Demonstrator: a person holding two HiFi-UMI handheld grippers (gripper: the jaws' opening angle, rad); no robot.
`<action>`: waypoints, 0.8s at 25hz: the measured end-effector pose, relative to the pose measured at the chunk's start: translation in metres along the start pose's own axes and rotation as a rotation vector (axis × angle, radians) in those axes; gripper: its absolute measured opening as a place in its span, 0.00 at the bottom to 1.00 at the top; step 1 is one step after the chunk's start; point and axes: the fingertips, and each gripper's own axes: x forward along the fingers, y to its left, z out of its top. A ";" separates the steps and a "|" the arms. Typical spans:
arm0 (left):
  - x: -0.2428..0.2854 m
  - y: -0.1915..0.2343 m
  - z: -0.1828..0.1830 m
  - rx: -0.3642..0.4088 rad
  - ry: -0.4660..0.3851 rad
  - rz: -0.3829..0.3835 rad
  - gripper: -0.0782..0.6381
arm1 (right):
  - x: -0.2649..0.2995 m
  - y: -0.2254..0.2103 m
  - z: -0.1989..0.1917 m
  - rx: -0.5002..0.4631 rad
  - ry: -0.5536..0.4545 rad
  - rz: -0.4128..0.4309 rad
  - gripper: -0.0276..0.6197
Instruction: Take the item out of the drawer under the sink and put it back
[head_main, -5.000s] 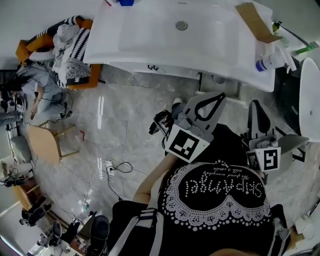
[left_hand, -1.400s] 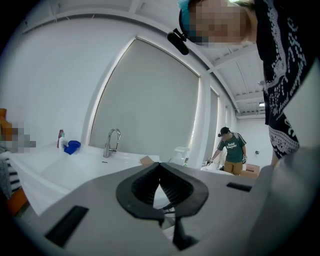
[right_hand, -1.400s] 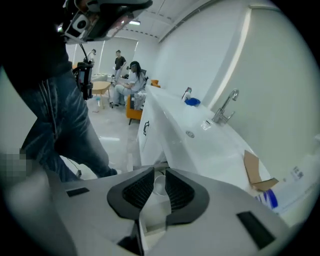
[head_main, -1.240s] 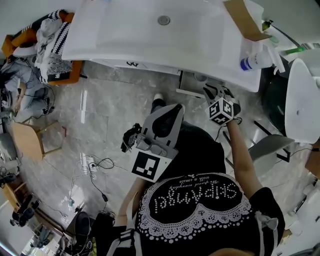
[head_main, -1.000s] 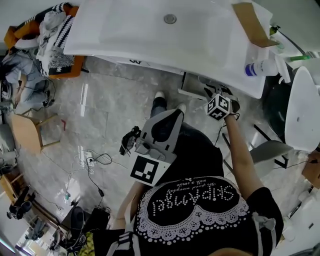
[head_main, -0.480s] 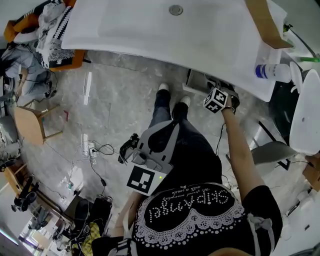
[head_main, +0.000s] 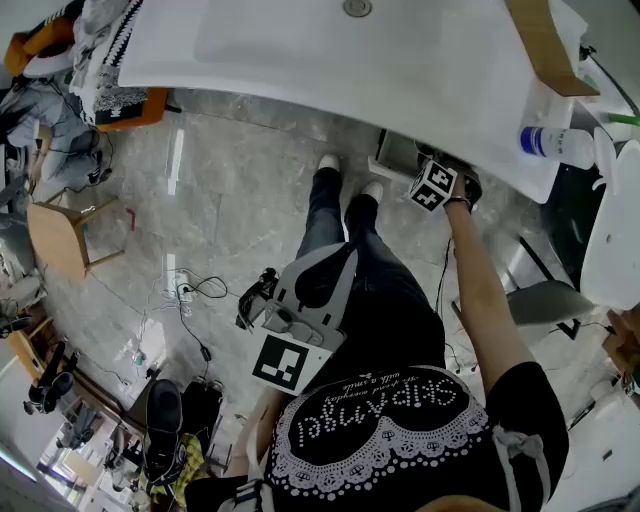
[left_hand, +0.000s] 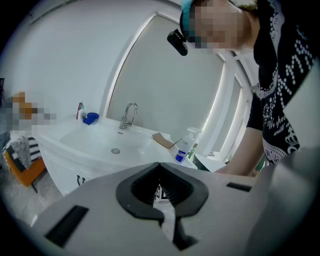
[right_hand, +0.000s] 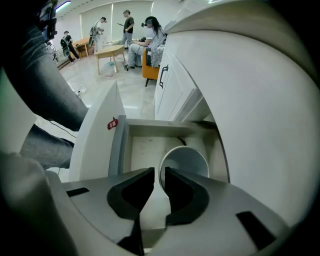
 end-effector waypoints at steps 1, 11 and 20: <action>-0.001 0.000 -0.001 -0.004 0.001 0.002 0.12 | 0.003 0.001 0.000 -0.009 0.005 0.009 0.15; -0.005 0.004 -0.003 -0.019 0.005 -0.003 0.11 | 0.012 -0.004 0.000 -0.030 0.048 -0.011 0.08; -0.002 -0.006 0.001 -0.001 -0.010 -0.087 0.11 | -0.024 -0.002 0.011 -0.005 -0.006 -0.060 0.08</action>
